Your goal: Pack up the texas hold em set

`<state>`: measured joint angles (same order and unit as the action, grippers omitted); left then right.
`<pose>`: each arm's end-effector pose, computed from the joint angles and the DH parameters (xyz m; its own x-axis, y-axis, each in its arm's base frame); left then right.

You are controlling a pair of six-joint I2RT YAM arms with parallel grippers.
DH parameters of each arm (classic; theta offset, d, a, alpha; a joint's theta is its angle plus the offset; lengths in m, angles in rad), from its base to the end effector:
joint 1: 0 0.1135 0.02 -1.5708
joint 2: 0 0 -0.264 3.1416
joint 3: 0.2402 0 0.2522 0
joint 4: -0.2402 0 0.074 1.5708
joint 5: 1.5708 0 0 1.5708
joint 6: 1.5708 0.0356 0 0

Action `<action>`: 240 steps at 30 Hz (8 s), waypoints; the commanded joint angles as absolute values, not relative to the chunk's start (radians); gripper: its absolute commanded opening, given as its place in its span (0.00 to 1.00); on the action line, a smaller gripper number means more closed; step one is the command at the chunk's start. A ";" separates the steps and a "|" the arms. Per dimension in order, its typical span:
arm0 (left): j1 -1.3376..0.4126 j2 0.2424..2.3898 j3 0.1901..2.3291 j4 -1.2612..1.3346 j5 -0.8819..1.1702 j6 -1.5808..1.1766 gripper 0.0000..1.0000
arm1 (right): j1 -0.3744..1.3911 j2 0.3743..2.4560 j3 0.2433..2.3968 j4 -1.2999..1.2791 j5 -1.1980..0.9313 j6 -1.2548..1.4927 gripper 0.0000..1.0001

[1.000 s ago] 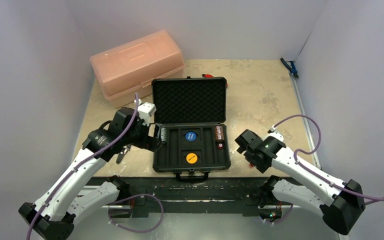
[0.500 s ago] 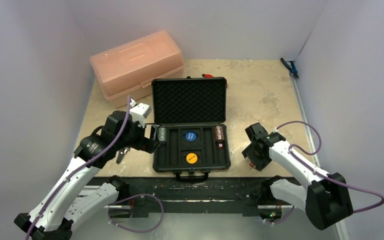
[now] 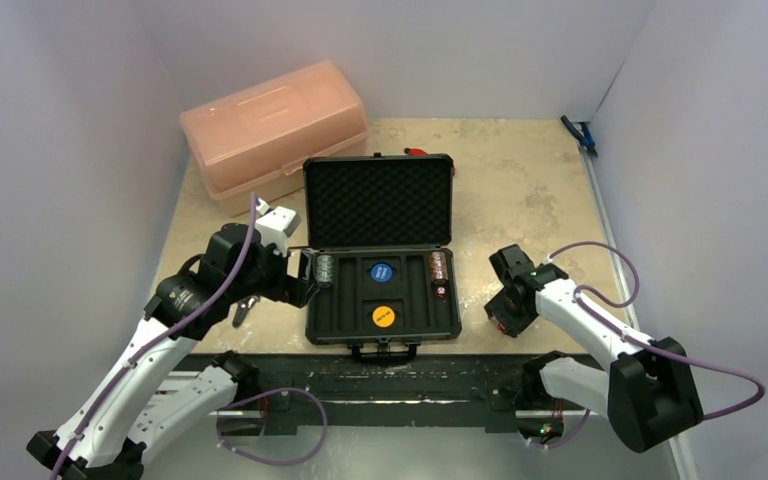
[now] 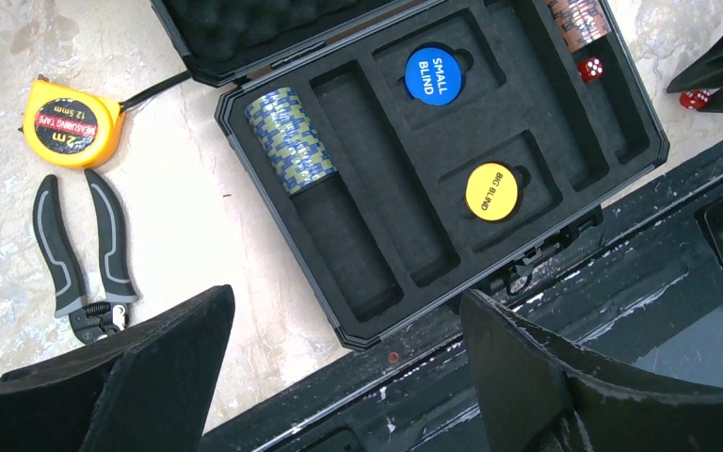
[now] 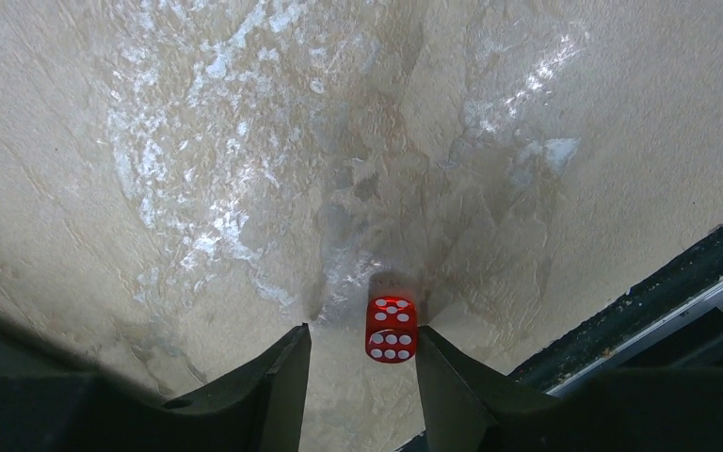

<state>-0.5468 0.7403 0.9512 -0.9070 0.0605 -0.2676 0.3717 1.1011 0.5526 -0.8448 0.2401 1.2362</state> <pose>0.1152 -0.0726 0.3313 -0.6759 0.1025 -0.7298 0.3939 0.8872 -0.2403 0.1521 0.0502 0.1655 -0.5974 0.7518 -0.2791 0.7632 0.6399 0.0899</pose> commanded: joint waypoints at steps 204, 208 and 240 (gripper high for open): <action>-0.491 0.459 0.946 -0.914 -0.345 -0.305 1.00 | 1.135 2.100 1.719 -0.638 0.318 0.962 0.49; -0.490 0.459 0.947 -0.913 -0.345 -0.305 1.00 | 1.135 2.093 1.718 -0.638 0.313 0.957 0.51; -0.485 0.480 0.946 -0.910 -0.332 -0.304 1.00 | 1.152 1.703 1.440 -0.687 0.410 0.917 0.51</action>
<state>-0.4911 0.4671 0.9508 -0.9386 -0.3439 -0.3035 1.1454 1.7966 1.5200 -0.6369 0.3290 0.9077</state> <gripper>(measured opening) 0.998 0.515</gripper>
